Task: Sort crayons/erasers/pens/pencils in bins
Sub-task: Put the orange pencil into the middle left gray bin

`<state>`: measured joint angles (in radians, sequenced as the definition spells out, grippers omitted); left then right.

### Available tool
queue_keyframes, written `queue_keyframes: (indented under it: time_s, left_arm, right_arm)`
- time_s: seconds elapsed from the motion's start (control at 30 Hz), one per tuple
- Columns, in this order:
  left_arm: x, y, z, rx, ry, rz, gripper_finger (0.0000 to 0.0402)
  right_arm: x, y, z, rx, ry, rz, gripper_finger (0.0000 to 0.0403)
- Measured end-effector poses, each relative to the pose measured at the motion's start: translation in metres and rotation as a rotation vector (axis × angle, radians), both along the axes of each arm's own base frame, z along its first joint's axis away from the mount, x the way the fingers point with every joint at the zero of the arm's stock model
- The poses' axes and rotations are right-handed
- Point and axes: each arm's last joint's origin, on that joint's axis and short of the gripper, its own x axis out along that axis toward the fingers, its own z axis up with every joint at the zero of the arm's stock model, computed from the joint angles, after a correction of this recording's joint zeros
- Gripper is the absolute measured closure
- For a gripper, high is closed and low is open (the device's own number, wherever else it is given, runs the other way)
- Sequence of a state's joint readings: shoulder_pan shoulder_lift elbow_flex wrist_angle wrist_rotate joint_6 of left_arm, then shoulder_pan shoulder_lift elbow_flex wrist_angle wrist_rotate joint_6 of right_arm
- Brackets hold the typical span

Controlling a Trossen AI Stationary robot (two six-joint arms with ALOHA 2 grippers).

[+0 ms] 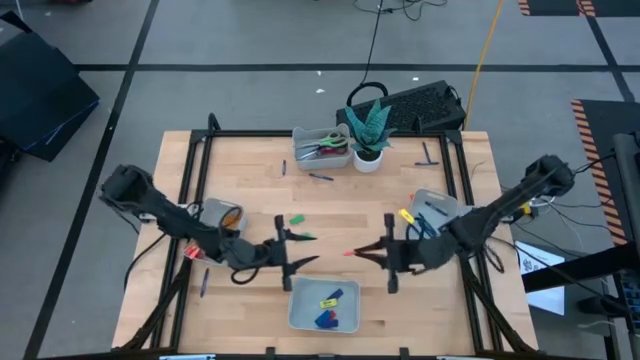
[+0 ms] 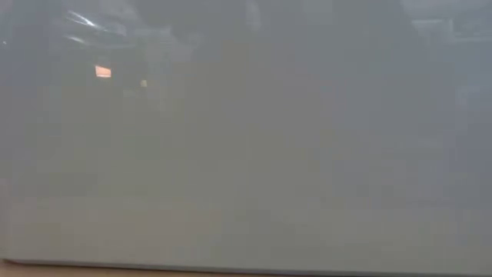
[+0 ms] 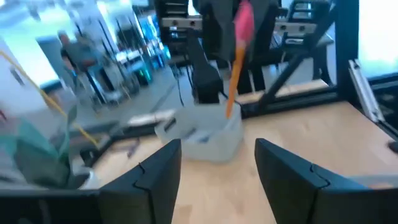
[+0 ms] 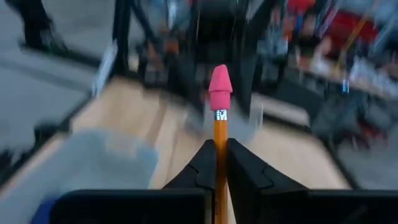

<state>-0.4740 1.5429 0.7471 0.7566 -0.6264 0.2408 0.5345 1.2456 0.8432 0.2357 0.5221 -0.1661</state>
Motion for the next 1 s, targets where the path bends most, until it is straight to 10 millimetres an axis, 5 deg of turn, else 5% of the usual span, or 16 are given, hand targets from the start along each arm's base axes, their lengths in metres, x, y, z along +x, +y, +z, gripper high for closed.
queue_keyframes:
  time_s: [0.23,0.57,1.0]
  left_arm:
    - [0.033,0.011,-0.003,0.052,-0.171,-0.183,0.0194]
    - [0.050,0.034,0.009,-0.046,-0.238,-0.298,0.0199]
    - [0.052,0.040,0.006,-0.019,-0.205,-0.278,0.0378]
  right_arm:
    - [0.025,-0.023,-0.021,0.024,-0.171,0.080,0.0390]
    - [0.039,-0.035,-0.039,0.019,-0.151,0.058,0.0390]
    - [0.039,-0.035,-0.035,0.003,-0.192,0.060,0.0384]
